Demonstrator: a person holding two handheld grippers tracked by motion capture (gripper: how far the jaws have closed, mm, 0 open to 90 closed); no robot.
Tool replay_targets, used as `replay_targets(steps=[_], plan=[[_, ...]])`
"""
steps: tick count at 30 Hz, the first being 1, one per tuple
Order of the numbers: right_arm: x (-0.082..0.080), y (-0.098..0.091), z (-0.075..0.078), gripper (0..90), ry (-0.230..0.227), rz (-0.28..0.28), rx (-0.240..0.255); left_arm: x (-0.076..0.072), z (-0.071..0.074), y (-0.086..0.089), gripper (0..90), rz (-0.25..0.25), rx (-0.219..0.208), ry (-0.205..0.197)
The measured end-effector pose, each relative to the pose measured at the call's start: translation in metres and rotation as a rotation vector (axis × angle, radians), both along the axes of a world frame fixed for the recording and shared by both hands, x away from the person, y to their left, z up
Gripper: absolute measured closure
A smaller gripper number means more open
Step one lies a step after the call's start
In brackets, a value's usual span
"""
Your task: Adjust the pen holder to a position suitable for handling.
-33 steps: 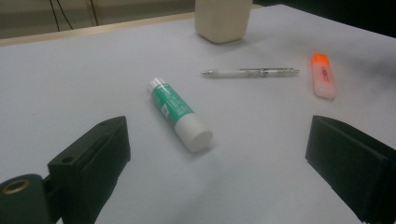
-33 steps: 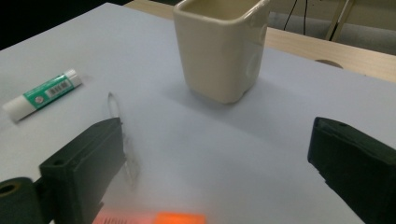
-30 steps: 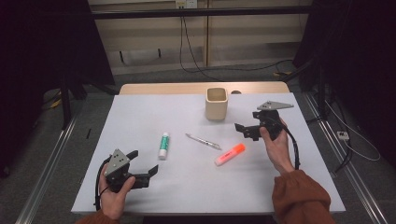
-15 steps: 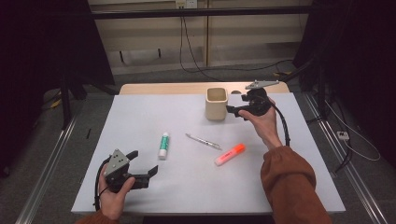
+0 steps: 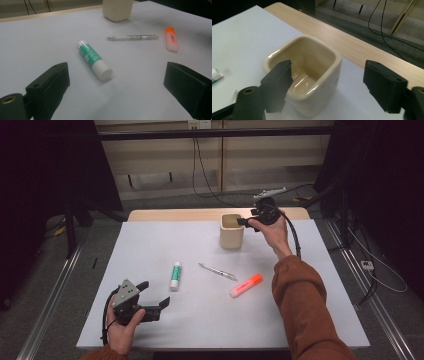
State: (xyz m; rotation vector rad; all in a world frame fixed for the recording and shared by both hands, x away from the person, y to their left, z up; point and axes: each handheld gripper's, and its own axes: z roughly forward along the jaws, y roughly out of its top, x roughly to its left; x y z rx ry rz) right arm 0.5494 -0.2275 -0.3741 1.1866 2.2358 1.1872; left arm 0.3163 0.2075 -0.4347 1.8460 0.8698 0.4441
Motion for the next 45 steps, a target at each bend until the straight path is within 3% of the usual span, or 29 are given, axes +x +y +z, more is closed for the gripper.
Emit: replay_targets(steps=[5, 7, 15, 16, 20, 27, 41, 44, 45], plan=[[0.021, 0.007, -0.003, 29.7, 0.024, 0.021, -0.015, 0.001, -0.001, 0.001, 6.5, 0.004, -0.004, 0.007], [0.032, 0.013, -0.007, 33.6, 0.04, 0.017, -0.046, 0.0, -0.001, 0.001, 6.4, -0.003, -0.006, 0.011], [0.044, 0.026, -0.011, 46.0, 0.08, 0.055, -0.077, -0.002, 0.0, 0.0, 6.5, -0.018, 0.001, 0.002], [0.047, 0.026, -0.013, 51.5, 0.089, 0.055, -0.071, -0.002, 0.001, 0.0, 6.4, -0.018, 0.001, 0.0], [0.052, 0.023, -0.017, 56.4, 0.111, 0.064, -0.079, -0.002, 0.0, 0.0, 6.4, -0.019, -0.004, 0.007], [0.054, 0.021, -0.024, 68.1, 0.124, 0.131, -0.078, -0.001, 0.0, 0.0, 6.4, -0.022, 0.001, 0.01], [0.051, 0.019, -0.019, 71.2, 0.111, 0.129, -0.101, 0.0, -0.001, 0.0, 6.7, -0.034, 0.007, 0.017], [0.049, 0.016, -0.015, 72.0, 0.115, 0.128, -0.043, -0.001, -0.001, -0.001, 6.7, -0.035, 0.007, 0.018], [0.048, 0.016, -0.014, 72.8, 0.113, 0.13, -0.056, -0.001, -0.001, -0.001, 6.7, -0.036, 0.01, 0.018]])
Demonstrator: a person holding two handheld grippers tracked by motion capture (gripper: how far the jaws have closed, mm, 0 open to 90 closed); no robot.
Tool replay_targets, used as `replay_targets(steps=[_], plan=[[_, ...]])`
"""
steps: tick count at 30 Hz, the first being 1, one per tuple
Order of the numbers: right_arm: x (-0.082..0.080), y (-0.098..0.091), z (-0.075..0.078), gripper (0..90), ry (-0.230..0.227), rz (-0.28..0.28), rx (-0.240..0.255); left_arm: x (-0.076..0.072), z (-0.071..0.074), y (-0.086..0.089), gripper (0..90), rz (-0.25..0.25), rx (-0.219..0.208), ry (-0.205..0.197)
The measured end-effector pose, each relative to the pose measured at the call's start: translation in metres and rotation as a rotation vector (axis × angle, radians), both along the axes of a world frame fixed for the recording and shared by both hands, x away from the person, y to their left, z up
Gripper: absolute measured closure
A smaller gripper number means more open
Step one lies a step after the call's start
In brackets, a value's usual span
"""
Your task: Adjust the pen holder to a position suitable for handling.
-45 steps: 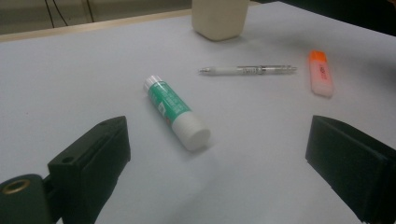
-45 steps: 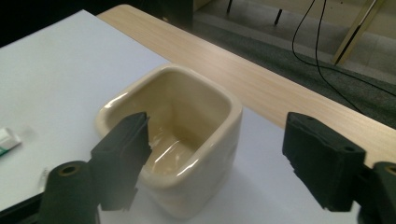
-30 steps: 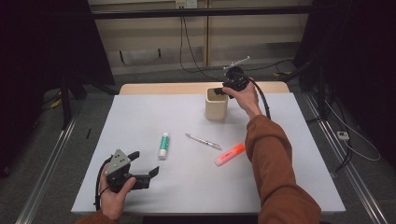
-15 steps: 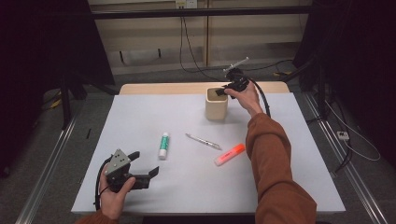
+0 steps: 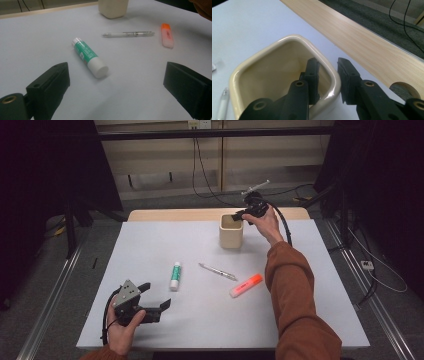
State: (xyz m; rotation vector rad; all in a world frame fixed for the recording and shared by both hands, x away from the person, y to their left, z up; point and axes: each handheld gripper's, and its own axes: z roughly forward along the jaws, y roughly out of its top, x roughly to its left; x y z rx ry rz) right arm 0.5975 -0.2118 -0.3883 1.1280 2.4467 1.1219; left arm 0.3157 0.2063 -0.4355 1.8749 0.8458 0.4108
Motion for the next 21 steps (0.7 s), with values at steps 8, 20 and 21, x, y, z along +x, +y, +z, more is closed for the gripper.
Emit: replay_targets(steps=[8, 20, 21], plan=[[-0.004, -0.003, -0.001, 73.2, -0.011, -0.032, -0.011, 0.0, 0.0, -0.001, 7.0, -0.001, 0.003, -0.001], [-0.008, 0.003, -0.013, 67.5, -0.034, -0.072, -0.01, 0.0, 0.0, -0.001, 7.0, -0.004, -0.001, 0.001], [-0.008, 0.002, -0.013, 67.7, -0.033, -0.084, -0.004, 0.0, 0.0, -0.001, 7.0, -0.005, 0.001, 0.0]])
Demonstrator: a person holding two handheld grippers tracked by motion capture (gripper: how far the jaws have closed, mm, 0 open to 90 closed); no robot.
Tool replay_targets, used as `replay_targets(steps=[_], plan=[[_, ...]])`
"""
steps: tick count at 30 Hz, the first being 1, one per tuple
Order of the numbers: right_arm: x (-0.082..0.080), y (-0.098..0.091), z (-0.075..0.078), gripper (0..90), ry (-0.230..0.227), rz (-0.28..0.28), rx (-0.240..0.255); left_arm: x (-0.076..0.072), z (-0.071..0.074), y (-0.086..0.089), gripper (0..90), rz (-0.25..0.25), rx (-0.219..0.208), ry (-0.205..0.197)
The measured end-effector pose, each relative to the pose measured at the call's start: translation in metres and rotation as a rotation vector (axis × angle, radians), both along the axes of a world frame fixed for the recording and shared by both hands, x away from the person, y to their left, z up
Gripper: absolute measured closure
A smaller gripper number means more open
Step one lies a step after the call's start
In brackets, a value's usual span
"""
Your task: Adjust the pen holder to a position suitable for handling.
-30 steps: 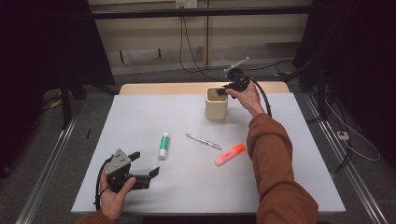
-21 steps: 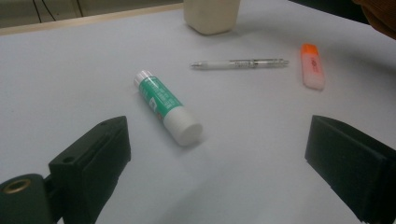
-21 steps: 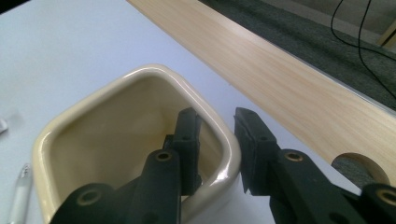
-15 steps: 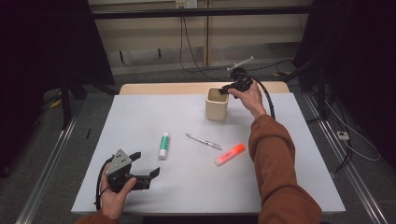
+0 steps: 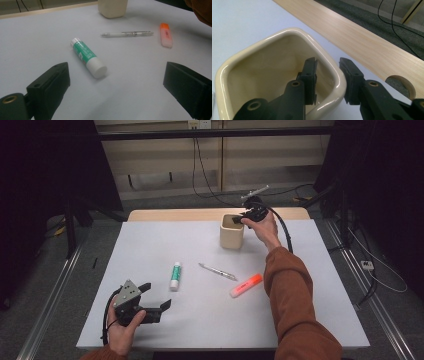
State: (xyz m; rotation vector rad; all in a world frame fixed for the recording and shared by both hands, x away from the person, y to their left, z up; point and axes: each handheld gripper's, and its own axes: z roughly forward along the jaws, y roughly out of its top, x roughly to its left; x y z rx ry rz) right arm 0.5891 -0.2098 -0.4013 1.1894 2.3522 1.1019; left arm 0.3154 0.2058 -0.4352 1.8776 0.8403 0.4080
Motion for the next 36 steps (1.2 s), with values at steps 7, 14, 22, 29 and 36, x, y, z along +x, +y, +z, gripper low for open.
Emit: replay_targets(steps=[7, 14, 22, 29, 36], plan=[[-0.008, 0.0, 0.005, 70.4, 0.015, -0.043, -0.034, -0.001, 0.0, -0.001, 7.1, -0.004, 0.0, -0.002], [-0.008, 0.005, 0.007, 71.8, 0.006, -0.05, -0.054, 0.0, 0.0, 0.0, 7.2, -0.004, 0.002, 0.0], [-0.01, 0.004, 0.01, 71.9, 0.004, -0.018, -0.006, 0.0, 0.001, -0.001, 7.2, -0.006, 0.0, -0.004], [-0.021, 0.006, 0.021, 71.8, 0.0, 0.011, 0.009, -0.001, 0.001, -0.001, 7.3, -0.005, -0.001, -0.008], [-0.04, 0.016, 0.022, 71.8, 0.0, 0.063, 0.0, -0.001, 0.001, -0.001, 7.4, -0.006, 0.003, -0.011]])
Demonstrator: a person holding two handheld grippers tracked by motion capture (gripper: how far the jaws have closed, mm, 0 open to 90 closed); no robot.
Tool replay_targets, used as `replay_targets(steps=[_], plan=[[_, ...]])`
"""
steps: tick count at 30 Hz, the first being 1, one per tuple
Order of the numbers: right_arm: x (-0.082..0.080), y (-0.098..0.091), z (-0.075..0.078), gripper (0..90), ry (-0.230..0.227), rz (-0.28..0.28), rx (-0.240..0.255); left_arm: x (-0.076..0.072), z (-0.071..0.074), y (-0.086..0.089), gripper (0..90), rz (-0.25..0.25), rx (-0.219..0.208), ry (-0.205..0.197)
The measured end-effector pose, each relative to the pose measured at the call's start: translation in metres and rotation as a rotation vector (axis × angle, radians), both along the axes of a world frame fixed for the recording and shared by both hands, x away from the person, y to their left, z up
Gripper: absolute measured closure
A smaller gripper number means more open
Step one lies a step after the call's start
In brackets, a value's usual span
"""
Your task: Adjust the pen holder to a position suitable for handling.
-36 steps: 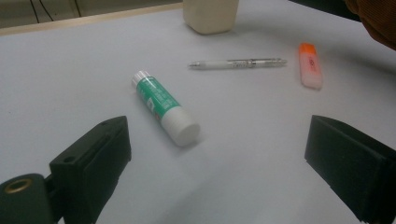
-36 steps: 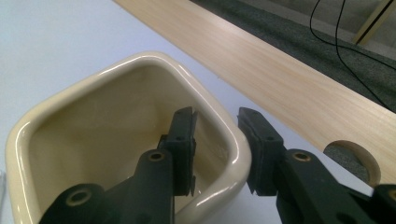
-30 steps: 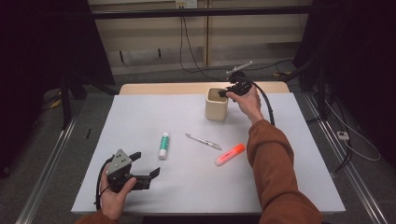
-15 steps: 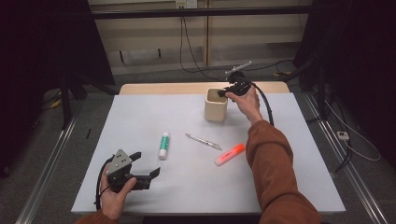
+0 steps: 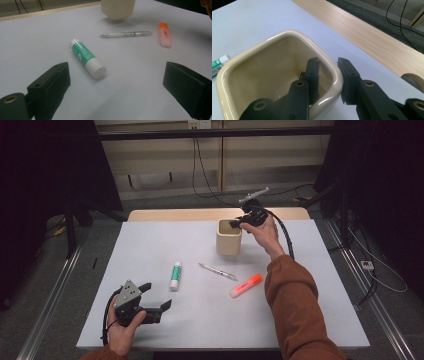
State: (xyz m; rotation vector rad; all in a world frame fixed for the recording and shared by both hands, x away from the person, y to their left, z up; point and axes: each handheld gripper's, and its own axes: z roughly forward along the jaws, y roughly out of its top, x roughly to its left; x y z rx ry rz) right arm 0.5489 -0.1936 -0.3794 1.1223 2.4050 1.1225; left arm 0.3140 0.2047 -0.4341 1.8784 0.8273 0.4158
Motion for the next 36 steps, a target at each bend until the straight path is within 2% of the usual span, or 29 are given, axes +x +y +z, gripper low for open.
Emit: replay_targets(steps=[4, 14, 21, 27, 28, 34, 36], plan=[[-0.01, 0.005, 0.0, 71.8, -0.006, 0.015, 0.007, 0.0, 0.0, 0.001, 7.4, 0.001, 0.002, -0.001], [-0.041, 0.014, 0.013, 71.8, -0.019, 0.015, 0.013, 0.0, 0.0, 0.0, 7.4, 0.0, 0.003, -0.001], [-0.034, 0.009, 0.001, 71.6, 0.004, -0.013, -0.026, 0.001, 0.0, 0.0, 7.5, 0.0, 0.011, -0.002], [-0.026, 0.009, -0.012, 71.4, 0.031, -0.018, -0.005, 0.001, -0.001, 0.001, 7.4, 0.0, 0.008, 0.002], [-0.026, 0.009, -0.012, 71.4, 0.024, -0.018, 0.003, 0.001, -0.001, 0.001, 7.4, 0.001, 0.008, 0.002], [-0.027, 0.009, -0.013, 71.3, 0.018, 0.028, 0.003, 0.001, 0.0, 0.0, 7.4, -0.001, 0.009, 0.0], [-0.028, 0.005, -0.014, 71.3, 0.017, 0.037, 0.017, 0.001, -0.001, 0.0, 7.4, -0.002, 0.011, 0.002]])
